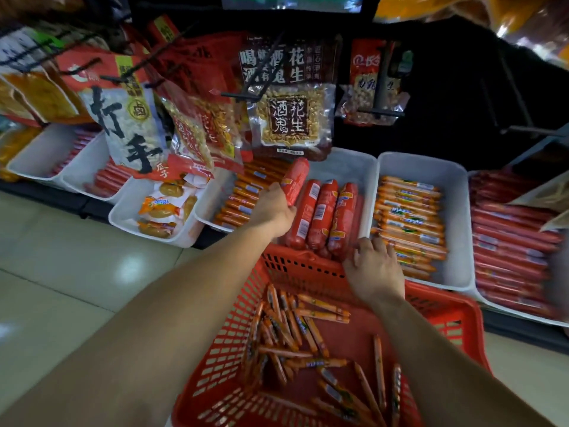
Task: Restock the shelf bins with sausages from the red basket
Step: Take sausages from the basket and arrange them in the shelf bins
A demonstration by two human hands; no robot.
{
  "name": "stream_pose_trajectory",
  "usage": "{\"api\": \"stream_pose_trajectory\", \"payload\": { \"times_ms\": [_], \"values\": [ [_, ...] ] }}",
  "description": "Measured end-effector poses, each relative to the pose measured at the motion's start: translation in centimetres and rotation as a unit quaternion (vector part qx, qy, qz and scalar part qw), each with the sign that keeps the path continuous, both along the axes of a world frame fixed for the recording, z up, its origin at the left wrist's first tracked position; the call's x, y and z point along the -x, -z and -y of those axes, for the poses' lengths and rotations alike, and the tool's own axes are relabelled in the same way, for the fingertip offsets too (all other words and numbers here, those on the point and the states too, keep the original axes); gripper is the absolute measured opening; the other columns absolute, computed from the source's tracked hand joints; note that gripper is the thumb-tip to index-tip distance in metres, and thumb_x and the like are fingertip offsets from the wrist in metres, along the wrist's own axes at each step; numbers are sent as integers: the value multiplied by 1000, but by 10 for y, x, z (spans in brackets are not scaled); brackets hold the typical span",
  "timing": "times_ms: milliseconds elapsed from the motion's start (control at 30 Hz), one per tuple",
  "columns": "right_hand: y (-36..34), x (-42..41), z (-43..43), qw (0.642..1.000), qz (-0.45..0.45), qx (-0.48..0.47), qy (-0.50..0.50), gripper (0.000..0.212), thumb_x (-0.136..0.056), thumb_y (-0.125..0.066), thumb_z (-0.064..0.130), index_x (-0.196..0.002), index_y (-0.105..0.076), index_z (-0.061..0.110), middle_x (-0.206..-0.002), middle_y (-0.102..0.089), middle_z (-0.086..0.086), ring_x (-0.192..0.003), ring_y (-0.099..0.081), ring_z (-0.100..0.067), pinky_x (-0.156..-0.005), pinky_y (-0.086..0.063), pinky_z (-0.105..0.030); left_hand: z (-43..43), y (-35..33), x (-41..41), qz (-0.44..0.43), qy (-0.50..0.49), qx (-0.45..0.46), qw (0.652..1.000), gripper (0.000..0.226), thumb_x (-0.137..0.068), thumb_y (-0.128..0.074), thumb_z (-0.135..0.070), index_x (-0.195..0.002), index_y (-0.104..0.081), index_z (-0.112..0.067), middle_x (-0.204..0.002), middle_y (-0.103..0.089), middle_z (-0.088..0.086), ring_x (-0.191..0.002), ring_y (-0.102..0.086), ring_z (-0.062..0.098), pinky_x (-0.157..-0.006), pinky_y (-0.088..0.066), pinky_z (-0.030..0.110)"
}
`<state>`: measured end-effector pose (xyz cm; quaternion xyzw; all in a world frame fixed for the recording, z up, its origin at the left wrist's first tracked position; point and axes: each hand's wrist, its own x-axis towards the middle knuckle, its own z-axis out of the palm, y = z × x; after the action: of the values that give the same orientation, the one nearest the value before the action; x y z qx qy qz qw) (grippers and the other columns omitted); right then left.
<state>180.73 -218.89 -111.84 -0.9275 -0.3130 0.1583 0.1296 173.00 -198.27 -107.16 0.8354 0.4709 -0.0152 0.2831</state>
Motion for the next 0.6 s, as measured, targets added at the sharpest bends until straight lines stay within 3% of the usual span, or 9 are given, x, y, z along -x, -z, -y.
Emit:
{"api": "stream_pose_trajectory", "payload": {
  "times_ms": [200,400,600],
  "values": [
    [4,-1,-5,1000,19,16,9,42,-90,-49,36,-124,-56,13,-126,-52,-10,-118,-46,-34,-88,-46,-44,-1,34,-6,-101,81,-67,989,69,-85,-70,-47,-139,-46,-11,-135,-44,15,-123,-47,36,-104,-44,47],
    [-2,1,-5,1000,-12,17,10,39,-90,-49,33,-123,-56,15,-128,-50,-9,-119,-46,-34,-90,-47,-46,-3,15,19,-104,124,-47,986,63,-86,-59,-58,-137,-51,-23,-129,-51,9,-118,-55,32,-99,-48,46],
    [-33,8,19,997,-32,63,-31,51,-89,-52,34,-136,-49,18,-139,-45,-11,-128,-42,-35,-101,-42,-49,22,-41,56,-138,207,-58,967,53,-92,-57,-47,-137,-52,-19,-135,-49,8,-124,-51,31,-101,-46,44]
  ]
}}
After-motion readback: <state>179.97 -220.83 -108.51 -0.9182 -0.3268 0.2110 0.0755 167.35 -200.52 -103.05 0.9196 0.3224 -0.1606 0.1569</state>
